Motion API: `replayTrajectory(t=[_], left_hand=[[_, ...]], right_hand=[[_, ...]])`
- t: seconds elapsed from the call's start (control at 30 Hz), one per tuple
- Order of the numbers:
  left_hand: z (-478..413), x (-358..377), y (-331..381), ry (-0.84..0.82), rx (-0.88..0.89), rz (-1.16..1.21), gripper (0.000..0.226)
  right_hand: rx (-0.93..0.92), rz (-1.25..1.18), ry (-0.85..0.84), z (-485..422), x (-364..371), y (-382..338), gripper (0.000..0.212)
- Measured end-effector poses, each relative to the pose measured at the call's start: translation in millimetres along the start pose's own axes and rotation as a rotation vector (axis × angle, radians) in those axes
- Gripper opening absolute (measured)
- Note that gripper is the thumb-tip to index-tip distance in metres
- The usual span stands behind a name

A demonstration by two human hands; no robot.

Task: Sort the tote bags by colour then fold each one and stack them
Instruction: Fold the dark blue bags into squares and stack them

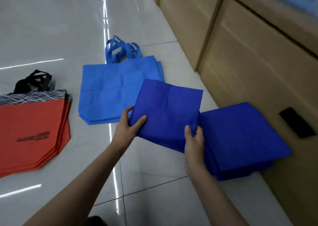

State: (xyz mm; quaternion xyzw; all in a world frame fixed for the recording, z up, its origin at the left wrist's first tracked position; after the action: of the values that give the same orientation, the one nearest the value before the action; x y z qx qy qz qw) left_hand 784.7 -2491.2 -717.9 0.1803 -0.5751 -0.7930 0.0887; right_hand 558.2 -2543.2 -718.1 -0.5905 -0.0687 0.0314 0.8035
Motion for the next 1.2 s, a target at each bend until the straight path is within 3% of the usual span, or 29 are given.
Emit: replayTrajectory(t=[0.17, 0.27, 0.37, 0.43, 0.5, 0.57, 0.63, 0.73, 0.83, 0.9, 0.97, 1.0, 1.07, 1.1, 1.2], left_hand=[[-16.4, 72.4, 63.3, 0.032, 0.224, -0.161, 0.044], [-19.1, 117.6, 85.4, -0.058, 0.316, -0.238, 0.04], [-26.6, 158.1, 100.6, -0.176, 0.384, -0.371, 0.043], [-34.4, 185.3, 104.0, -0.247, 0.414, -0.467, 0.043], [-41.2, 211.2, 100.9, -0.299, 0.436, -0.577, 0.043], [-47.3, 231.1, 92.4, -0.336, 0.444, -0.668, 0.046], [-55.6, 239.2, 79.0, -0.34, 0.42, -0.708, 0.049], [-76.8, 234.3, 47.5, -0.315, 0.331, -0.846, 0.064], [-88.5, 237.0, 12.7, -0.537, 0.11, -0.639, 0.067], [-91.3, 241.7, 5.9, -0.617, 0.021, -0.521, 0.055], [-94.1, 242.5, 4.6, -0.622, -0.013, -0.484, 0.053], [-94.9, 243.3, 3.0, -0.623, -0.036, -0.46, 0.053], [-92.1, 244.6, -3.4, -0.631, -0.113, -0.382, 0.053], [-90.6, 243.5, -6.6, -0.624, -0.152, -0.334, 0.056], [-92.8, 236.6, -11.9, -0.569, -0.175, -0.217, 0.076]], right_hand=[[-0.108, -0.035, 0.205, 20.5, -72.2, -23.3, 0.007], [-0.168, 0.037, 0.322, 38.1, -115.2, -36.3, 0.011], [-0.121, 0.153, 0.448, 50.2, -154.2, -24.3, 0.03], [-0.152, 0.33, 0.621, 62.1, -181.4, -24.5, 0.055], [-0.33, 0.633, 0.739, 67.0, -190.2, -50.9, 0.064], [-0.383, 0.977, 0.667, 44.0, -182.5, -65.5, 0.06], [-0.204, 1.191, 0.496, 5.3, -182.5, -50.0, 0.057], [0.064, 1.26, 0.312, -29.1, -190.8, -0.2, 0.058], [-0.057, 1.135, 0.336, -30.2, -186.4, 13.0, 0.055], [-0.209, 0.975, 0.579, -8.0, -191.9, 3.8, 0.055], [-0.136, 0.628, 0.83, 27.5, -203.8, 17.3, 0.068], [0.004, 0.312, 0.849, 38.5, -205.2, 41.8, 0.077], [0.287, -0.356, 0.684, 40.6, -176.7, 94.6, 0.086], [0.357, -0.562, 0.588, 36.6, -162.4, 106.7, 0.089], [0.34, -0.71, 0.442, 12.5, -148.6, 110.7, 0.089]])
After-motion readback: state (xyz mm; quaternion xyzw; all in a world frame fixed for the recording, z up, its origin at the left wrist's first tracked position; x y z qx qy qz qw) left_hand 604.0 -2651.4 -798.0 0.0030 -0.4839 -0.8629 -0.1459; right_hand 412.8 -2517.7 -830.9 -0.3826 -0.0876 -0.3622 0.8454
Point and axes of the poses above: each hand's wrist, its own z-axis away from the middle knuckle, its own x-axis out of the palm, y = z × x, the point moved 9 cm from there along -z, towards the middle knuckle, and after that the axes turned 8 degrees about -y, right-handed, at the moved point
